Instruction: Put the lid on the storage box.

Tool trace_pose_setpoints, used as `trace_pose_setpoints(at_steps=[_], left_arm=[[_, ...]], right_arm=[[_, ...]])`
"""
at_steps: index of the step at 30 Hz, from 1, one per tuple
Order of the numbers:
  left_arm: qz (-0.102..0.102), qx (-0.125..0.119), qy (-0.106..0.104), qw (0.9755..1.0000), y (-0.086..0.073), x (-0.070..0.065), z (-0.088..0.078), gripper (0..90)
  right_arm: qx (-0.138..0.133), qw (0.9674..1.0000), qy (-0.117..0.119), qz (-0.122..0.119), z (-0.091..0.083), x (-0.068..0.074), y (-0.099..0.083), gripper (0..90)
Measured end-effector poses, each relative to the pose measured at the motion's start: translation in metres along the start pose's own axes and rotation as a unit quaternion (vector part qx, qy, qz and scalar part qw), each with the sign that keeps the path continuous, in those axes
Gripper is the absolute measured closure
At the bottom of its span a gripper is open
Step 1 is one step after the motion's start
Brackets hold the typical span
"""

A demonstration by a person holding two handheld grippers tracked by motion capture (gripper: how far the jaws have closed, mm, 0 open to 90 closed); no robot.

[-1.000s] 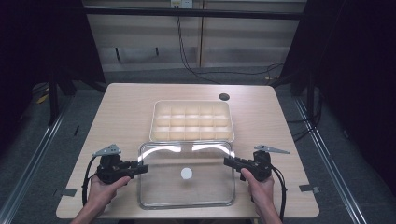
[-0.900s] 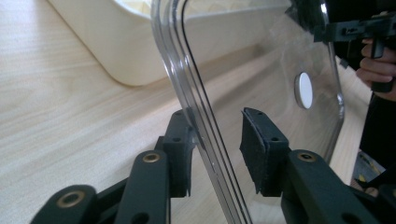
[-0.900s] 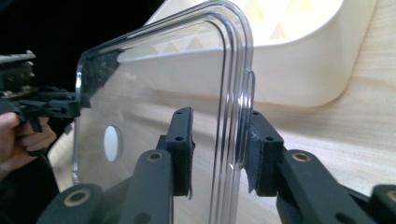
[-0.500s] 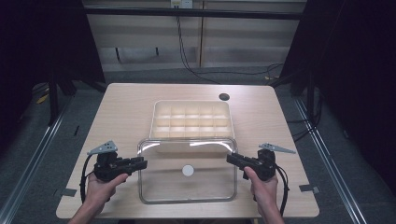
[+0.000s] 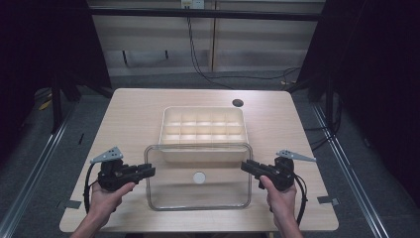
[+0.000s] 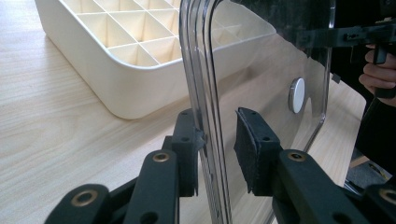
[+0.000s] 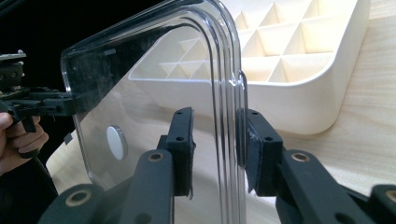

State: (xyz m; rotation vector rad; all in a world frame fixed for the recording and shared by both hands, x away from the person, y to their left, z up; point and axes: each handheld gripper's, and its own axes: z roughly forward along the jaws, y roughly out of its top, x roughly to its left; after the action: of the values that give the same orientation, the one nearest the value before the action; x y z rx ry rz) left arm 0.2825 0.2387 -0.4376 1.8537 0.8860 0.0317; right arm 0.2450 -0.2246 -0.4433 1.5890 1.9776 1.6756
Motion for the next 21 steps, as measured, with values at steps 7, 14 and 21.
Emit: trace_pose_setpoints(at_steps=[7, 14, 21], left_arm=[[0.000, -0.009, 0.000, 1.0000, 0.004, -0.001, -0.001, 71.3], [-0.004, -0.016, 0.001, 0.9999, 0.009, -0.001, 0.000, 70.6], [-0.002, -0.019, 0.003, 0.9998, 0.018, 0.000, 0.000, 70.4]], right_arm=[[-0.008, 1.0000, 0.003, -0.002, -0.002, 0.001, 0.005, 66.9], [-0.007, 1.0000, -0.001, -0.001, -0.001, 0.000, 0.008, 66.9], [-0.015, 0.9999, -0.003, -0.006, -0.001, 0.001, 0.017, 66.9]])
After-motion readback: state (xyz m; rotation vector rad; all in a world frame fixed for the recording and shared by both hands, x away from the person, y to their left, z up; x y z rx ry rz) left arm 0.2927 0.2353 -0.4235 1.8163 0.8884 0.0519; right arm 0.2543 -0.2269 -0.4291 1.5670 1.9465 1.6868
